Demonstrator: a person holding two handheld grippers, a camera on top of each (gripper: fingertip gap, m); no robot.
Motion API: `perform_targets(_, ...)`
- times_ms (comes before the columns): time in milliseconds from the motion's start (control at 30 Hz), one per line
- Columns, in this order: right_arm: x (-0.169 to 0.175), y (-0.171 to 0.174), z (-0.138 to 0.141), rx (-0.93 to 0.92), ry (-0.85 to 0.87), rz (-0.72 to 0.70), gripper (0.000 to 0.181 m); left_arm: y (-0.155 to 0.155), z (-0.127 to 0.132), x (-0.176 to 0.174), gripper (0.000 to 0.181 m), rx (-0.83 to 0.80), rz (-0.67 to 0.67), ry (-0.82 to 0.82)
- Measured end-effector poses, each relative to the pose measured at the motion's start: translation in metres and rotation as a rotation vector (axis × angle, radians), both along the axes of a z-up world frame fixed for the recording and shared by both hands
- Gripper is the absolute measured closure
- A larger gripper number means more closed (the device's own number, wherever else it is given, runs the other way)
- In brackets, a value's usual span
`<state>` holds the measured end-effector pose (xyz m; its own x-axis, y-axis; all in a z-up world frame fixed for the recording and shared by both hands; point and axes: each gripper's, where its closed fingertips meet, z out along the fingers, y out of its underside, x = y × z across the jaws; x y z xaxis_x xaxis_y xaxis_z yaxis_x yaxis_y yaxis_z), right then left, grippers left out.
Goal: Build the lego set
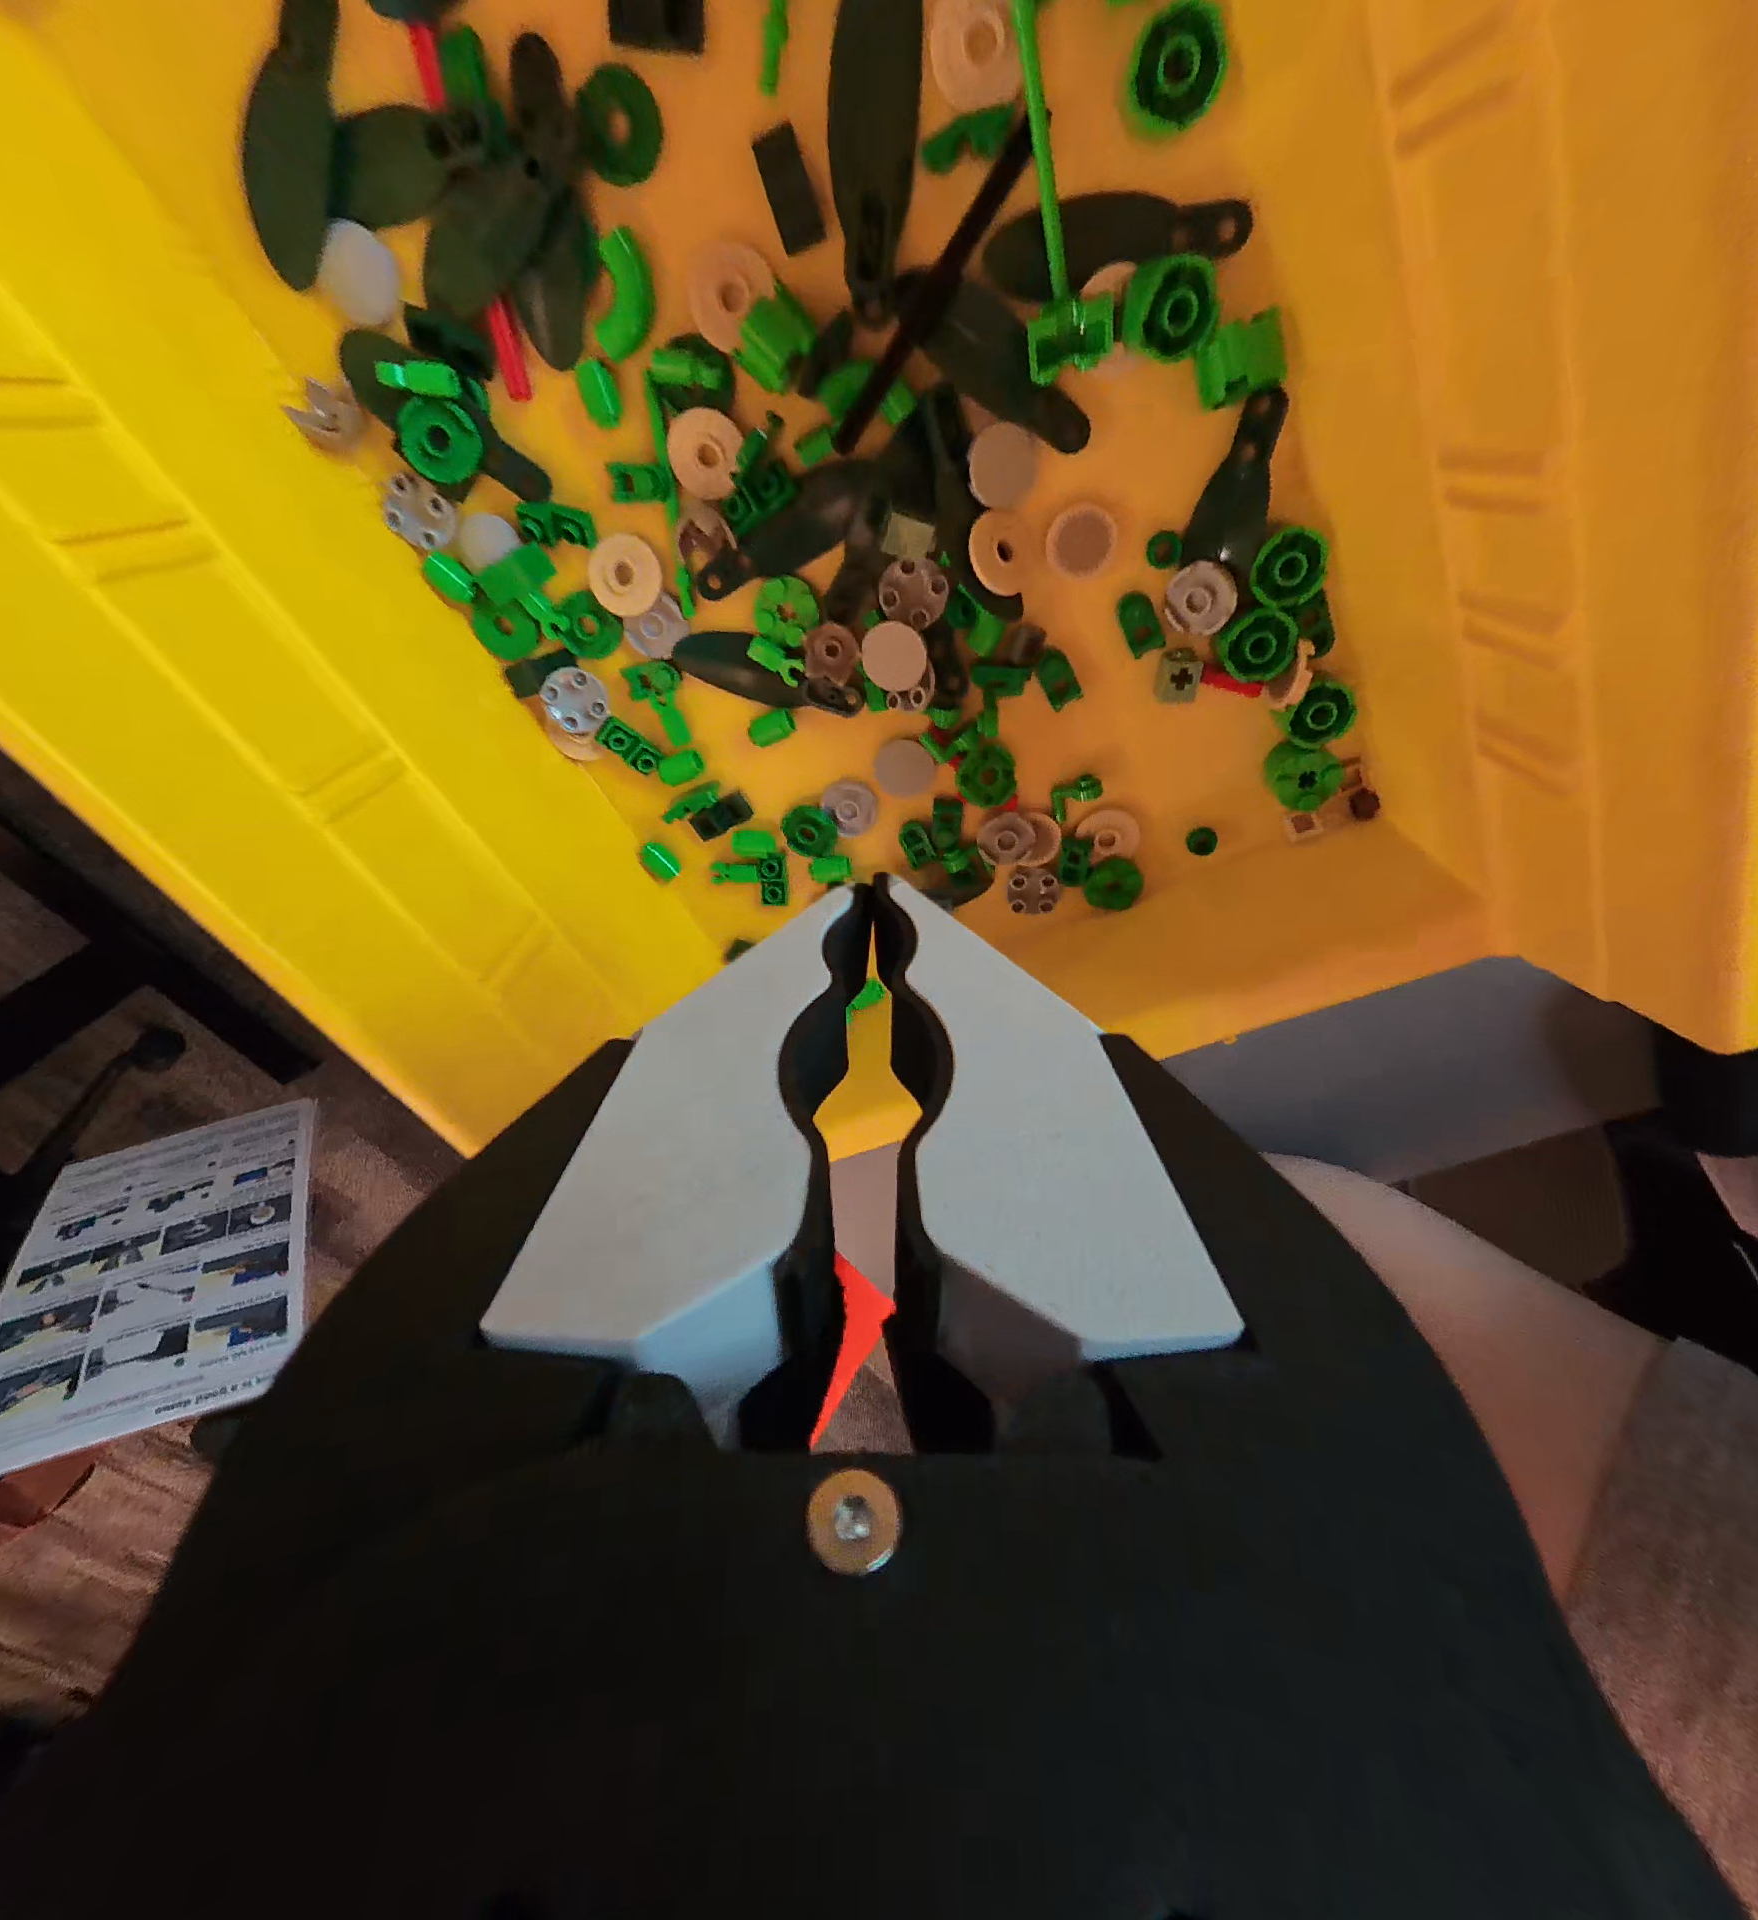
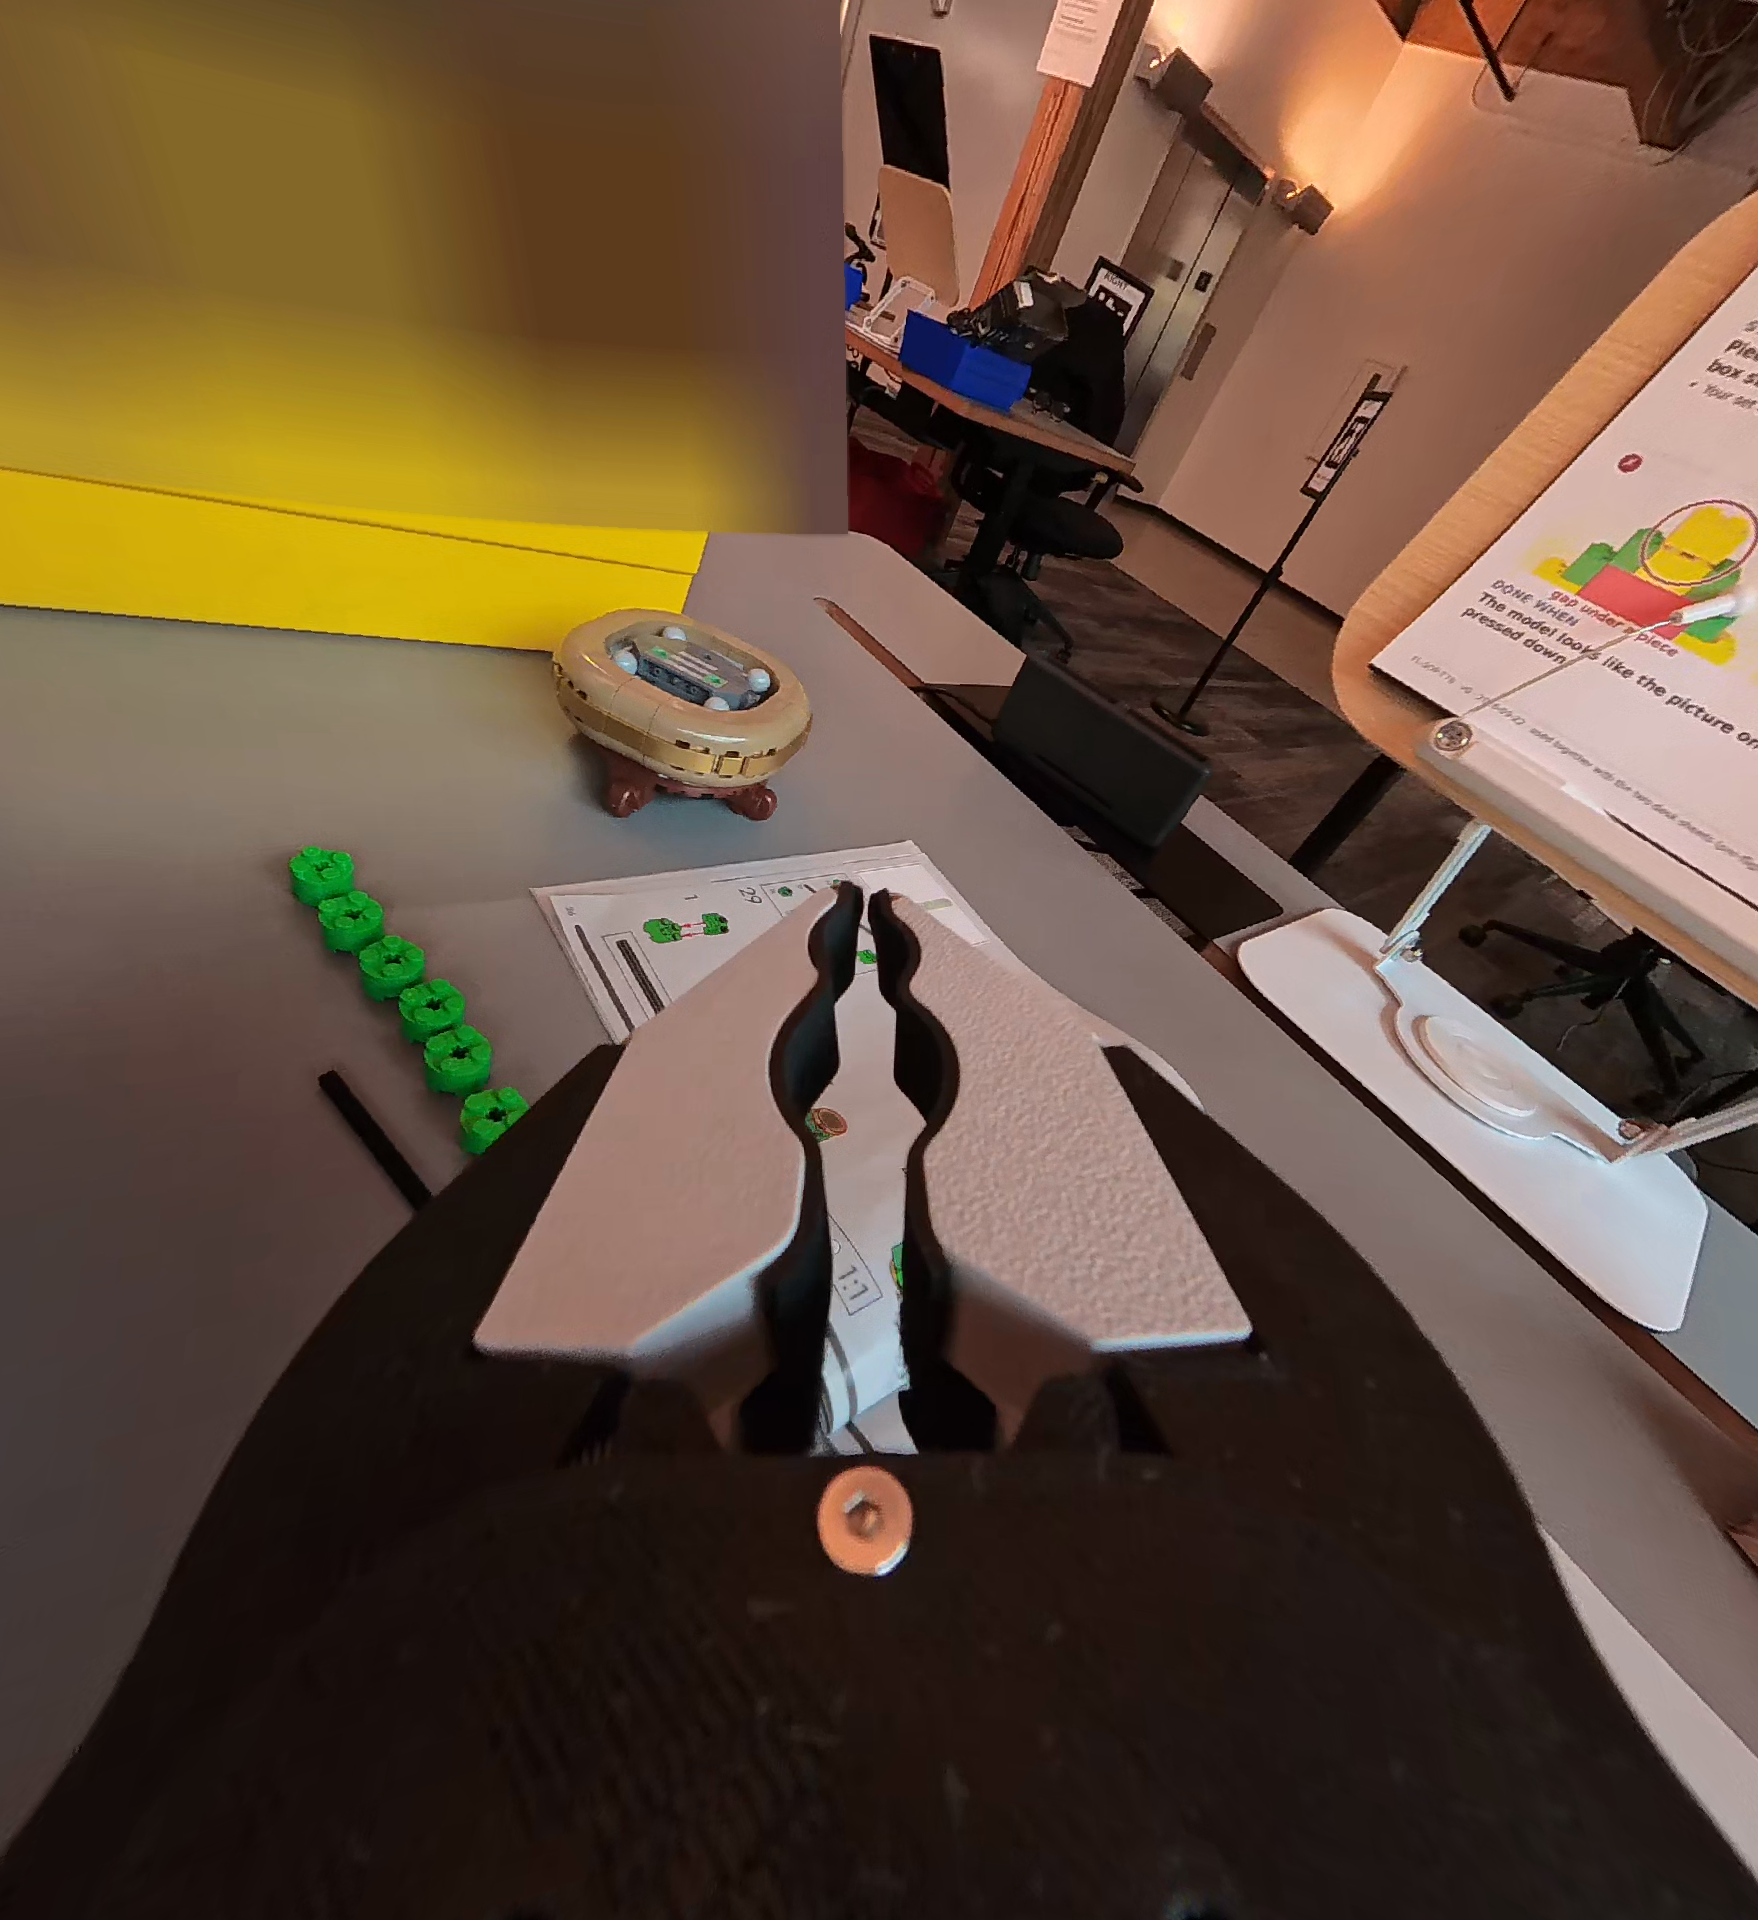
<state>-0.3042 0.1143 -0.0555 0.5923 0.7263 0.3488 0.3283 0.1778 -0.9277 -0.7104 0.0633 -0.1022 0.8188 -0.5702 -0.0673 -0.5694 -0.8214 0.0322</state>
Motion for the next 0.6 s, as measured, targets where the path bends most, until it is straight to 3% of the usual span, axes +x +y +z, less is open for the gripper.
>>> perform_targets(233, -0.002, -0.003, 0.0, 0.006, -0.012, 0.009, 0.18, -0.002, -0.01, 0.0, 0.181, -0.064, -0.01, 0.013)
perform_targets(500, -0.002, 0.001, -0.001, 0.024, -0.034, -0.011, 0.18, -0.022, -0.014, 0.027, 0.181, -0.15, -0.255, -0.053)
perform_targets(600, 0.0, 0.005, -0.003, 0.011, -0.024, -0.025, 0.18, -0.025, -0.01, 0.03, 0.181, -0.139, -0.275, -0.079)
